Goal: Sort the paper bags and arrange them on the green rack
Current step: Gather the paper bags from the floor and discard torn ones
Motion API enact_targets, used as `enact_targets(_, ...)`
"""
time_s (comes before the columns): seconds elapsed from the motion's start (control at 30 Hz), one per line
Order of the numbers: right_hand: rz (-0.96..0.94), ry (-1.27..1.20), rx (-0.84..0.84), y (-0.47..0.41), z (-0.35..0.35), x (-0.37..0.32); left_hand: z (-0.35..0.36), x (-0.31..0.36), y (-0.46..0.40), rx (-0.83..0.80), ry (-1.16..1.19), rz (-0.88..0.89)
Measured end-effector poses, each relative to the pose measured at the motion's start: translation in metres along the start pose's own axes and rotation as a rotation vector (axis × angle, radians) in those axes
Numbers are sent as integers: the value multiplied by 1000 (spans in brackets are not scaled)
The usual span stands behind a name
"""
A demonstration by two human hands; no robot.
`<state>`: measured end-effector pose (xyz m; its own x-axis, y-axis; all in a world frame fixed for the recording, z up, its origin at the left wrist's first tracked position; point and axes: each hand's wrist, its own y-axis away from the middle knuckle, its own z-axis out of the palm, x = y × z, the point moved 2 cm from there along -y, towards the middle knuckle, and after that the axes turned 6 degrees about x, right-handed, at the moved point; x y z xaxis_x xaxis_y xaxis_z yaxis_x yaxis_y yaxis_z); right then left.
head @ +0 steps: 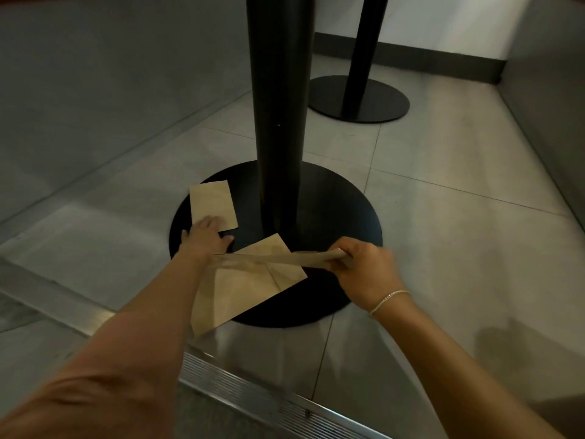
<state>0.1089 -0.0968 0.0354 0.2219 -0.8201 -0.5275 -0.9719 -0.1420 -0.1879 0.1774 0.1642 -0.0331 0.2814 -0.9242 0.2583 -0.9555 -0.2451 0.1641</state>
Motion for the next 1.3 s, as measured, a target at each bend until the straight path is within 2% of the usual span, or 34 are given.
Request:
enact_targets(0.13, 4, -9, 36, 0, -3, 2, 5, 1, 0, 93, -219, 41)
enact_targets(0.27, 21, -45, 28, 3, -7, -2, 3, -5, -3, 123, -298, 73)
enact_targets(0.43, 31, -20, 46, 4, -15, -2, 2, -7, -2, 89, -277, 32)
enact_targets(0.6, 39, -9, 58, 6, -20, -2, 2, -23, 2, 37, -341, 155)
enact_targets(0.77, 23, -13, 59, 5, -19, -10, 3, -27, 14, 6, -74, 103)
enact_targets(0.93, 18, -5, 65, 1, -17, -16, -10, -19, 17, 30, -83, 51)
enact_targets(1.03, 39, -9, 99, 1, -16, -16, -11, -17, 18, 11, -164, 33)
enact_targets(1.13, 66, -12, 172, 0, -18, -15, -10, -14, 21, 78, -284, 92)
enact_targets(1.23, 49, -38, 252, 2, -22, -16, -6, -17, 24, 164, -308, 107)
enact_targets(1.3, 16, -74, 336, 3, -27, -18, -16, -12, 29, 367, -246, 146)
